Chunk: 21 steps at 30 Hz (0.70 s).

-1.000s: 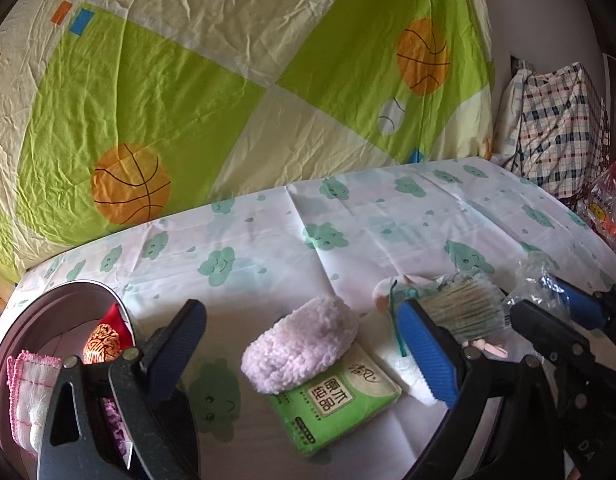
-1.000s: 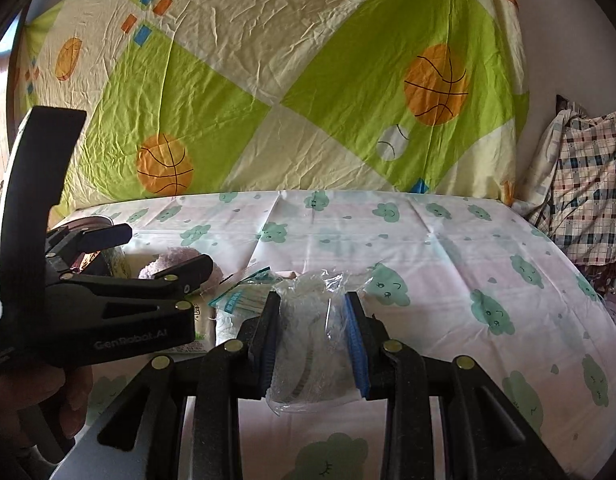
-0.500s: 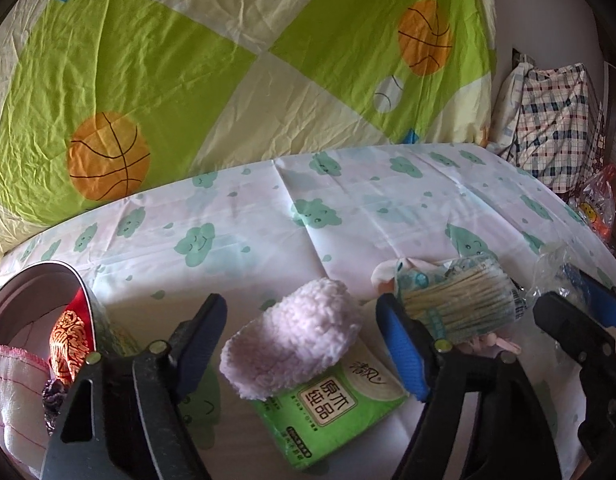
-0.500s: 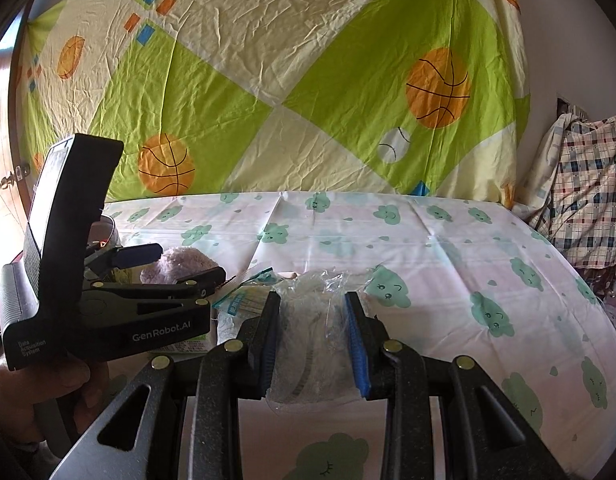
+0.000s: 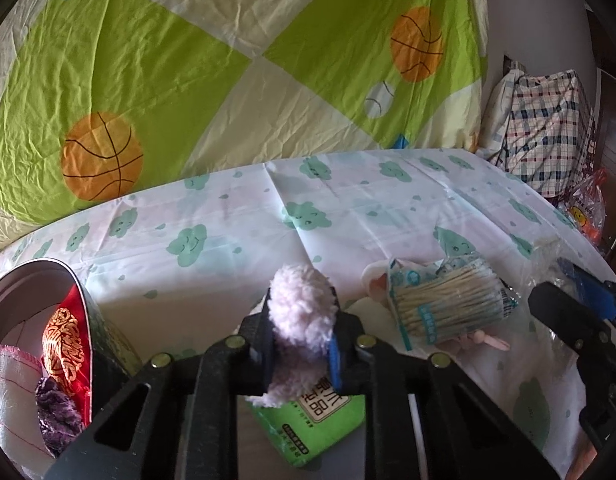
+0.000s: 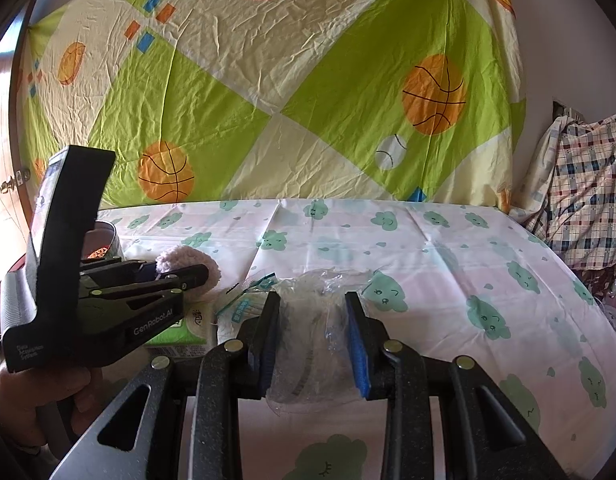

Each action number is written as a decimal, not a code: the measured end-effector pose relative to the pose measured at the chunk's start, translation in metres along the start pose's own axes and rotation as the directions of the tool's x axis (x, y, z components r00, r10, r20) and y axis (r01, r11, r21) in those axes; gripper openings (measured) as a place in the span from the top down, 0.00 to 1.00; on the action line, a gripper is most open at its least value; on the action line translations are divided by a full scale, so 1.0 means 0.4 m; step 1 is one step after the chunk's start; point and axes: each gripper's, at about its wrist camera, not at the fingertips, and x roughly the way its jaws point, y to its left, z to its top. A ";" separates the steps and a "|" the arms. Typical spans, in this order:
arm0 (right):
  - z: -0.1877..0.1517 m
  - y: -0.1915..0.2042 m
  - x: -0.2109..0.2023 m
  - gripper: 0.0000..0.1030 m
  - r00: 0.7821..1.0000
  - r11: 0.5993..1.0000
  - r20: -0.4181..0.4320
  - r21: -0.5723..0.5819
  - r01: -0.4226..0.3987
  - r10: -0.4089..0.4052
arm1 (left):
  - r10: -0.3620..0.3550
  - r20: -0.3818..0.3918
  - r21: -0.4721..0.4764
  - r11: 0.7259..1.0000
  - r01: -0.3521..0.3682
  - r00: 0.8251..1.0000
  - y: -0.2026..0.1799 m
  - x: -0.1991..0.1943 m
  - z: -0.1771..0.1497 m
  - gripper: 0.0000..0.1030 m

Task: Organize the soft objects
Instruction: 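Carry the pink pad and plastic bag over the dark tin with both tools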

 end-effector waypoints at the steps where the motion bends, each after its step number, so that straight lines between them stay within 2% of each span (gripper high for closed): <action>1: 0.000 0.000 -0.001 0.68 1.000 1.000 0.003 0.001 -0.001 0.001 | 0.001 0.015 0.000 1.000 -0.001 1.000 -0.001 -0.010 -0.002 0.82; 13: 0.001 -0.007 -0.022 0.68 0.999 1.000 0.044 0.011 -0.004 0.004 | 0.018 0.164 -0.027 1.000 -0.014 0.986 0.001 -0.132 -0.047 0.83; 21: -0.002 -0.008 -0.048 0.68 0.995 1.000 0.099 0.013 -0.004 0.003 | 0.029 0.191 -0.077 0.997 -0.014 0.981 0.028 -0.169 -0.073 0.83</action>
